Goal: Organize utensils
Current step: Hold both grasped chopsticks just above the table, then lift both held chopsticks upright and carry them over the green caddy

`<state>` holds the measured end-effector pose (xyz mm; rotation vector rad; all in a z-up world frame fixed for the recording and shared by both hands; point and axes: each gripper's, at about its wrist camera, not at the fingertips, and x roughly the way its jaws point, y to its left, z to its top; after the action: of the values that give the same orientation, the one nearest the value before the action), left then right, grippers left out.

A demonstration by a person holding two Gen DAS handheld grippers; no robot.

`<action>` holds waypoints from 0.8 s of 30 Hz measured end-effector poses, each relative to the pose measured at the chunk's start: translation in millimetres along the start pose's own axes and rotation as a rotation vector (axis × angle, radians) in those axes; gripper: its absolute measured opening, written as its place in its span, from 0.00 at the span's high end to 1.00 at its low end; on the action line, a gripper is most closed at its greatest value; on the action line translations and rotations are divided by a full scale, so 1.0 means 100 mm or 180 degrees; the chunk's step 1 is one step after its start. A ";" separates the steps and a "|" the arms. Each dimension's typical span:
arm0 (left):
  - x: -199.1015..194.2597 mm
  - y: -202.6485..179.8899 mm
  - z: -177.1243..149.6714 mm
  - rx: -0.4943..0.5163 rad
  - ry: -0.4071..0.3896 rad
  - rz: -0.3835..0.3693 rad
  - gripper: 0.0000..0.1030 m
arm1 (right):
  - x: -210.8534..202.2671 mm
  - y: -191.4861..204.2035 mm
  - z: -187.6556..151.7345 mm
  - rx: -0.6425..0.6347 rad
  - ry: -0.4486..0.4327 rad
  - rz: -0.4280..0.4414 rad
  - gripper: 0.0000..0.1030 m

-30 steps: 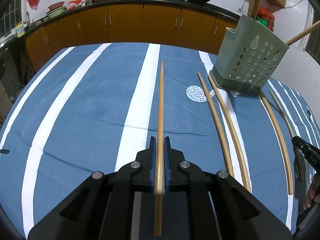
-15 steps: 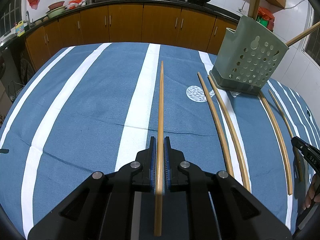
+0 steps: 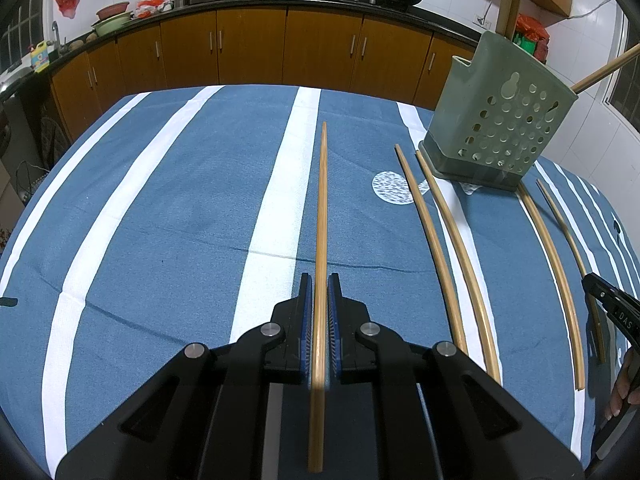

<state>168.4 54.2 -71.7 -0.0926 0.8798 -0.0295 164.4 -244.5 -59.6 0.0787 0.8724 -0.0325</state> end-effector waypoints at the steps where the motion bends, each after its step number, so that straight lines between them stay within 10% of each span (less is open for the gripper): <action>1: 0.00 0.00 0.00 -0.0001 0.0000 0.0000 0.91 | 0.00 0.00 0.00 0.0000 0.0000 0.0000 0.90; 24: -0.10 -0.05 -0.12 0.0201 0.0018 0.0129 0.90 | -0.06 -0.01 -0.08 -0.0022 0.0009 0.0011 0.89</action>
<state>152.8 49.1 -71.7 -0.0157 0.8855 -0.0198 154.6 -244.8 -59.8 0.0737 0.8753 -0.0260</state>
